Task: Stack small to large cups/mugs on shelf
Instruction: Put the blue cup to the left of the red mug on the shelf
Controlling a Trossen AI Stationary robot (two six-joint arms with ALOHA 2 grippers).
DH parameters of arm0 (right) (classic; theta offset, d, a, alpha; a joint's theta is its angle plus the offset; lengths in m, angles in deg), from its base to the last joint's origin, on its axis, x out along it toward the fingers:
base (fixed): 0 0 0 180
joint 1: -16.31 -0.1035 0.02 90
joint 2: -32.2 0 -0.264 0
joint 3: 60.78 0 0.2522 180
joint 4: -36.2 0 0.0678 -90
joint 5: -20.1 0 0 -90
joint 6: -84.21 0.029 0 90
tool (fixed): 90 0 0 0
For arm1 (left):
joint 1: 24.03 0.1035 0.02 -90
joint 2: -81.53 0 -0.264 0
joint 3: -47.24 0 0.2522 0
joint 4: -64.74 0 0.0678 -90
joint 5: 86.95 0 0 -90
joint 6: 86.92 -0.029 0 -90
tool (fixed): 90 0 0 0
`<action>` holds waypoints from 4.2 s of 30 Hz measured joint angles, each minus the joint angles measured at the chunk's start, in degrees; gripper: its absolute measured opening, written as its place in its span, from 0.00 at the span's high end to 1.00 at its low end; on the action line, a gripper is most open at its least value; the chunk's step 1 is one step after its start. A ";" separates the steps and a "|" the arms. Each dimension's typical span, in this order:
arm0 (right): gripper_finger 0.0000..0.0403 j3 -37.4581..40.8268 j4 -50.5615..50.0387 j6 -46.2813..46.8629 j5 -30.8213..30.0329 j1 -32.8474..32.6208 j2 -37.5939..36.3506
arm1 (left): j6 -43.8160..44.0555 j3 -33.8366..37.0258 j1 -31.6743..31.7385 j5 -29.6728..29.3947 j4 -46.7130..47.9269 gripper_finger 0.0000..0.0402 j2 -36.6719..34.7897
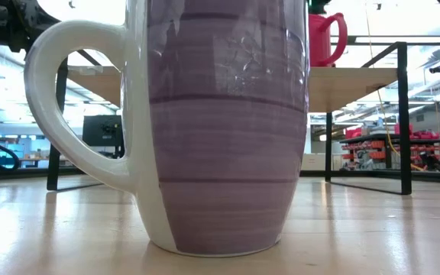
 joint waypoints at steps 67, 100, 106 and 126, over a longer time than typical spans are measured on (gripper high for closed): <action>0.99 -17.54 -7.78 1.33 1.91 -36.57 6.82 | 3.51 0.00 0.00 0.92 0.42 0.95 0.02; 0.99 -26.59 -14.22 -11.25 0.03 -36.71 13.86 | 6.15 0.00 -0.01 0.83 1.71 0.96 0.02; 0.99 -26.19 -14.22 -12.61 0.47 -37.08 13.86 | 6.20 0.00 -0.01 0.85 1.73 0.96 0.02; 0.99 -26.17 -14.22 -14.23 1.14 -37.06 13.86 | 6.55 0.00 -0.01 0.85 1.73 0.94 0.02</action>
